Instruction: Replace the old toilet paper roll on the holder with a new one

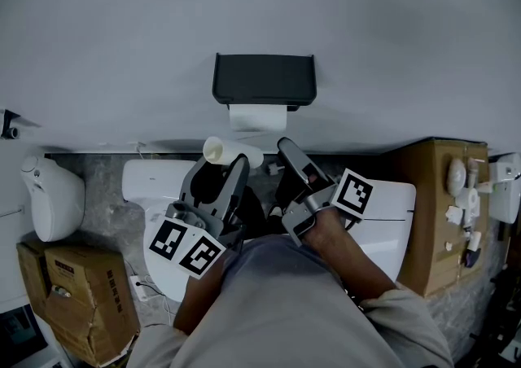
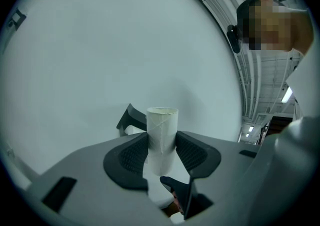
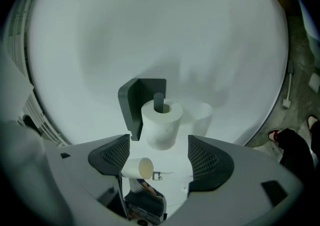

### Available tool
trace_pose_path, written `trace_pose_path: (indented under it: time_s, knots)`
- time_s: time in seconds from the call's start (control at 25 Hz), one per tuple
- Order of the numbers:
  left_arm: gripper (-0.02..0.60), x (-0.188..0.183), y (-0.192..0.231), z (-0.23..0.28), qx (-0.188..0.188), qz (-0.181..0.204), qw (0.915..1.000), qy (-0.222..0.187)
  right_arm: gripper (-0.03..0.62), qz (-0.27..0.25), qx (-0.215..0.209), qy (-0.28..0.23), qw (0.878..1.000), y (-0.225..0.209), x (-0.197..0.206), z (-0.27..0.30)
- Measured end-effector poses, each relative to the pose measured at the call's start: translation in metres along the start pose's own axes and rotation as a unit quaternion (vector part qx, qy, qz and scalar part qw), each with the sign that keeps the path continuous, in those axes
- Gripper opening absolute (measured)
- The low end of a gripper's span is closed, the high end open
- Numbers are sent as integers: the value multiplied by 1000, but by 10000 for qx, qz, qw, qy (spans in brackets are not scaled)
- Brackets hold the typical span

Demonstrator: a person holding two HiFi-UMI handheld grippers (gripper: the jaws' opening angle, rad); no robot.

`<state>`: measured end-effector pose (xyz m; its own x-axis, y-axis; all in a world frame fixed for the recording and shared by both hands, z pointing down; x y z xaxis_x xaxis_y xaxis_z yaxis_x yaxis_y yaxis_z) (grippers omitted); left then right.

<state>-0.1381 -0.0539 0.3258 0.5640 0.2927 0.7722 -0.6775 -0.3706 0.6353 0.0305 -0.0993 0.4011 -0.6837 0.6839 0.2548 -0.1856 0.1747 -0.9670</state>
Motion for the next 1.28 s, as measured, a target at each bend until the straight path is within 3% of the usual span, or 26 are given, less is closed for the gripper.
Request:
trace_pose_path:
  time_s: [0.32,0.48,0.68,0.84,1.28]
  knots:
    - [169,3,-9,6,73,48,10000,16,359,-1255,-222,-57,9918,29,-16,-20]
    - [169,5,-15,10,83,169,9998,33,329,-2264,-203,-49,9738,45,-20,-30]
    - [169,4,-19,13,93,267,9996,41,158,-3886,-142,-133,9212,72,-23,-40]
    - [169,4,-22,13,82,327,9994,22,86,-4790,-196,-127,8775,90,-20,-44]
    - [169,-8,-31,16,84,557,9984,-96,23,-6316,-60,-30,7753,115,-10,-45]
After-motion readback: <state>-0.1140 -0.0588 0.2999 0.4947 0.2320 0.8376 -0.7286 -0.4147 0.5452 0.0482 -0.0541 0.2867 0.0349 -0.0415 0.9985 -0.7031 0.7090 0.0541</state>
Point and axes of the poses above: the fingertips, and each gripper's own axes: z forward along the fingers, y to its left, x out of its underside, the point moved 6 cm from there along -z, backward along the fingers, and after that the axes turned 11 degrees about -z, right-handed, at the moved point
